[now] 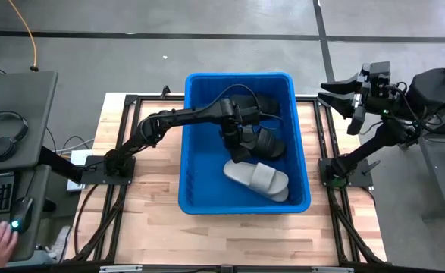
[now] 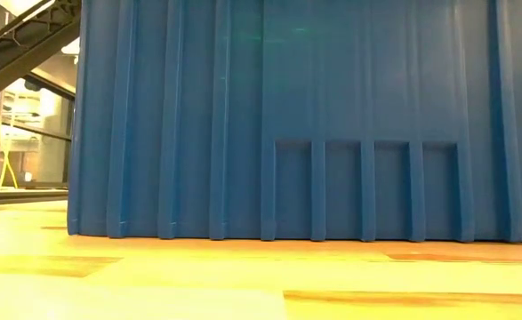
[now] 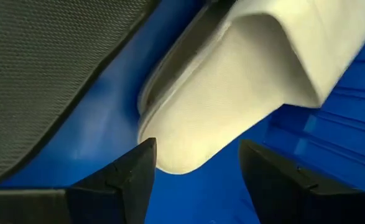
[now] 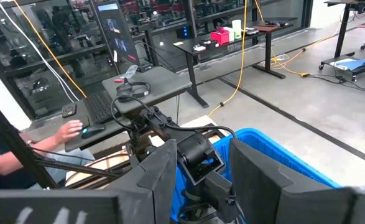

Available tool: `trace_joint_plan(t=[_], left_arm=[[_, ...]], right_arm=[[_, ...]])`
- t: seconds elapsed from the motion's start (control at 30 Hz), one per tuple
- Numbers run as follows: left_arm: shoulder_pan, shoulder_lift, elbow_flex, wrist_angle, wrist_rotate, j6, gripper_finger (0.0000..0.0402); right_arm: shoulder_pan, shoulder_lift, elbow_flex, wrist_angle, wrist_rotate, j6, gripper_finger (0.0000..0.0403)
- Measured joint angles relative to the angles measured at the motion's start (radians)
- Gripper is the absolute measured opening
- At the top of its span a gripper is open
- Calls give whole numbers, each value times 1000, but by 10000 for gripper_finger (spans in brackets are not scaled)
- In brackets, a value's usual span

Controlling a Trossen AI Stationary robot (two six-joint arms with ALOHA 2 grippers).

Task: Pick and place slides into bin
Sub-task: Return to Home Position

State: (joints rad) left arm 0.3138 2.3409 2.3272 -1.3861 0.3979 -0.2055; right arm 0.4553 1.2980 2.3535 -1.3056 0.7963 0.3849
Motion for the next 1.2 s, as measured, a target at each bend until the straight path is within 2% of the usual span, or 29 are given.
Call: trace_joint_plan(t=[0.3, 0.47, 0.63, 0.83, 1.0, 1.13, 1.2], left_arm=[[0, 0, 0, 1, -10, 25, 212], [1, -20, 2, -2, -17, 58, 197], [8, -90, 24, -9, -51, 91, 159], [35, -251, 27, -22, -74, 68, 83], [35, -422, 28, 11, -117, 29, 10], [33, -555, 28, 79, -214, 4, 19], [33, -623, 28, 114, -289, -12, 21]], right_arm=[[0, 0, 0, -12, -1, 0, 138], [0, -2, 0, -18, -11, -15, 138], [0, -22, 0, -14, -73, -77, 138], [0, -70, 2, 60, -164, -183, 132], [0, -106, 2, 124, -226, -282, 88], [0, -124, 2, 155, -275, -358, 23], [0, -130, 2, 160, -316, -407, 7]])
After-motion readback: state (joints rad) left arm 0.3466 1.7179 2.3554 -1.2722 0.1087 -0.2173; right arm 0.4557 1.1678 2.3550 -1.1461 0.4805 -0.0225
